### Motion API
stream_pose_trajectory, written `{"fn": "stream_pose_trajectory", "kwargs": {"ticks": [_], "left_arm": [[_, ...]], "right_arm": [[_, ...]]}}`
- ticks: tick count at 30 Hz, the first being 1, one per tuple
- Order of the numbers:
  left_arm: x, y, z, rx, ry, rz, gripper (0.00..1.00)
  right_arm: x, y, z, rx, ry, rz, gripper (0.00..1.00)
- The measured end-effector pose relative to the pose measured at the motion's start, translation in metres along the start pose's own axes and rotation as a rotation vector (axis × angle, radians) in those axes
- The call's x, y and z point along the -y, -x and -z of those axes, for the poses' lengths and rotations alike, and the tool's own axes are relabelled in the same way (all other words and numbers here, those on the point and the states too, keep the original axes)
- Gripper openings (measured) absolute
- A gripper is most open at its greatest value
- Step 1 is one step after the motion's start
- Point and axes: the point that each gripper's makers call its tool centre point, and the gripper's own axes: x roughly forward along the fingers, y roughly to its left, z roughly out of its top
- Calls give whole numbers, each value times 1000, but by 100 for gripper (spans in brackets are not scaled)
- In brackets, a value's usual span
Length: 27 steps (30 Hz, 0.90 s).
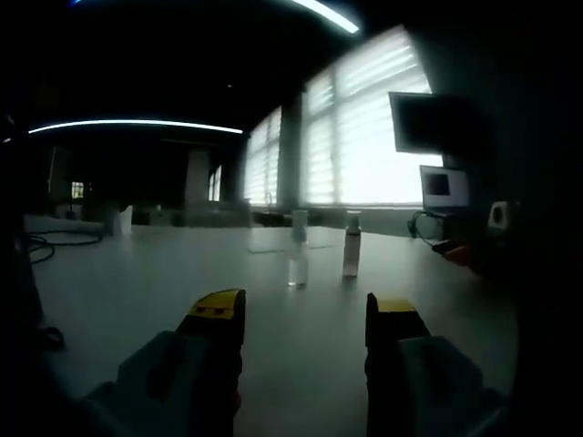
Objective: Clamp pump bottle remove cover press pump head put on cover
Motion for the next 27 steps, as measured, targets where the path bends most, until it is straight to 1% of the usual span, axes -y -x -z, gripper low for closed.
{"fn": "stream_pose_trajectory", "kwargs": {"ticks": [5,8,13,17,27], "left_arm": [[2,-2,-1,-16,-3,6,44],[4,-4,-8,-4,-9,8,44],[2,-10,-8,-8,-8,-7,44],[-1,-16,-7,-12,2,-16,44],[-4,-27,-10,3,43,-32,43]], "right_arm": [[0,0,-1,6,-7,2,28],[-3,0,-1,0,-3,-1,28],[-2,0,-1,3,-6,-3,28],[-1,0,-1,5,-6,0,28],[-1,0,0,-1,-5,-2,28]]}}
